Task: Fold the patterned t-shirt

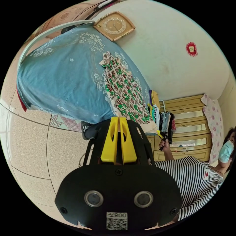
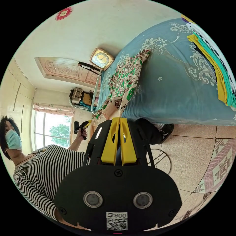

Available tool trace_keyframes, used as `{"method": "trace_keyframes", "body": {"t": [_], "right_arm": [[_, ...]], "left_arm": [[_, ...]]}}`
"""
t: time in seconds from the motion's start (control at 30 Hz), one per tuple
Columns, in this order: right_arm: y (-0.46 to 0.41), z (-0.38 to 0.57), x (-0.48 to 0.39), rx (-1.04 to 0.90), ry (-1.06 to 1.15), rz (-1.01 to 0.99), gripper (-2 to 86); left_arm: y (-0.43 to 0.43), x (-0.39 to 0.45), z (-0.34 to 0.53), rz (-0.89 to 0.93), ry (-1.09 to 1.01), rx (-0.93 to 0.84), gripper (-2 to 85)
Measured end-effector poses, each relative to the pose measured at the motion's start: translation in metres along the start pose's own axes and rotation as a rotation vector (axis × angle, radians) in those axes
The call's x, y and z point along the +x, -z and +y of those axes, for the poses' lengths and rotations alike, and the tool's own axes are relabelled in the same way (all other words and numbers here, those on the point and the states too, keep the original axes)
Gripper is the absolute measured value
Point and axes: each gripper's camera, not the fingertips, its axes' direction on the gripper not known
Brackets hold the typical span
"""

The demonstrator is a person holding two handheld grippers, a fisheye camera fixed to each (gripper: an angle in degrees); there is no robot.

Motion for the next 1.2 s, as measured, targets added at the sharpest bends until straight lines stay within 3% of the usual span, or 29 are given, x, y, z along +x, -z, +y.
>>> {"method": "trace_keyframes", "body": {"t": [0.33,0.57,0.7,0.87,1.03,1.2], "right_arm": [[-0.012,0.036,0.029,-0.064,-0.078,0.03,0.2],[-0.005,0.046,0.044,-0.057,-0.107,-0.021,0.2],[-0.01,0.045,0.045,-0.07,-0.114,-0.023,0.3],[-0.012,0.041,0.045,-0.072,-0.12,-0.033,0.3],[-0.008,0.036,0.043,-0.074,-0.118,-0.026,0.3],[-0.007,0.031,0.047,-0.076,-0.128,-0.027,0.2]], "left_arm": [[-0.027,-0.031,0.048,0.053,0.073,-0.022,0.9],[-0.045,-0.051,0.069,-0.045,0.102,-0.06,2.9],[-0.05,-0.029,0.07,-0.099,-0.01,-0.043,5.3],[-0.1,0.002,0.06,-0.185,-0.157,-0.215,5.8],[-0.132,0.002,0.054,-0.194,-0.157,-0.318,3.5],[-0.125,0.003,0.053,-0.169,-0.146,-0.312,2.0]]}}
